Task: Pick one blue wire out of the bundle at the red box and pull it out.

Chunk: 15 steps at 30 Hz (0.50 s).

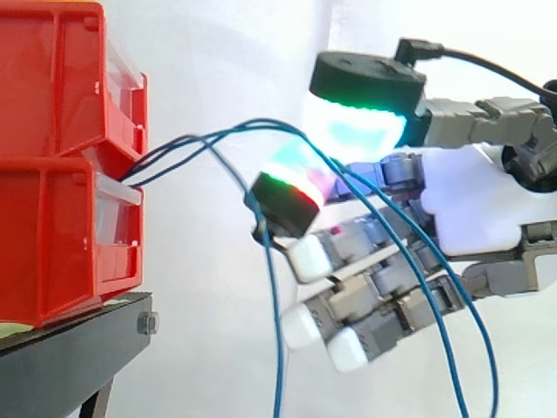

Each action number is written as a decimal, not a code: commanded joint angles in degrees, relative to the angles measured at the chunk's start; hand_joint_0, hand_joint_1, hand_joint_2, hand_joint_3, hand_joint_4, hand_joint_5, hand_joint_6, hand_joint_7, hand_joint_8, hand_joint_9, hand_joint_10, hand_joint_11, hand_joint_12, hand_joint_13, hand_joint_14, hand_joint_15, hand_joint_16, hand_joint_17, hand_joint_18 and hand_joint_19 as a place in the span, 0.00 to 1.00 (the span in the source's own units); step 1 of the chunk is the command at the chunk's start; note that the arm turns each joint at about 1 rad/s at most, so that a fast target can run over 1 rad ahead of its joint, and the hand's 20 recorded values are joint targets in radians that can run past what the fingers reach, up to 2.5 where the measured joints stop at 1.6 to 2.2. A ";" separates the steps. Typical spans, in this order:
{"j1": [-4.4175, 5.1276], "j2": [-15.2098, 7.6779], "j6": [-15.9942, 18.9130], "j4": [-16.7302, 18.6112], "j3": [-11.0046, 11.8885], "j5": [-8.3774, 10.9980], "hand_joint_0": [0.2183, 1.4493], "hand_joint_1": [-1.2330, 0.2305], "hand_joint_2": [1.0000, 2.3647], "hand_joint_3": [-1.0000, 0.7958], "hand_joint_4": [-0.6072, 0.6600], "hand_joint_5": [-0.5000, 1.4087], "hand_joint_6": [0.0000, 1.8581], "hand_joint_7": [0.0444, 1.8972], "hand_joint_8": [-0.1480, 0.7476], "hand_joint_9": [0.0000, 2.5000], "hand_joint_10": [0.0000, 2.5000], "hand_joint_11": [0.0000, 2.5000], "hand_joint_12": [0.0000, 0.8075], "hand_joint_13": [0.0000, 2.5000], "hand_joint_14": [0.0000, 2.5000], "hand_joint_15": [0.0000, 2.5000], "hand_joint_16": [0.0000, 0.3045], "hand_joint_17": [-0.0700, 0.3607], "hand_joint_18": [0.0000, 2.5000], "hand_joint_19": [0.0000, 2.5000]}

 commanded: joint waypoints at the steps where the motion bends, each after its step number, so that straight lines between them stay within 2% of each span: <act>1: 0.17 1.02 -3.01 -5.47 0.00 0.18 0.34 0.31 0.01 0.57 0.44 0.19 0.50 0.69 0.53 0.40 0.00 0.18 0.56 0.30 0.01 0.15 0.21 0.49 0.26 0.15; 4: 0.08 1.90 -5.47 -6.96 0.00 1.32 0.33 0.32 0.01 0.55 0.44 0.19 0.50 0.63 0.53 0.40 0.00 0.18 0.56 0.29 0.01 0.15 0.21 0.49 0.26 0.15; 7: 0.17 2.52 -7.93 -7.49 0.00 3.08 0.32 0.32 0.01 0.54 0.48 0.19 0.50 0.62 0.54 0.41 0.00 0.17 0.58 0.29 0.00 0.14 0.22 0.51 0.26 0.16; 15: 0.17 2.78 -9.16 -7.40 0.00 4.22 0.29 0.35 0.01 0.48 0.52 0.19 0.49 0.61 0.54 0.40 0.00 0.15 0.60 0.27 0.00 0.13 0.23 0.53 0.24 0.16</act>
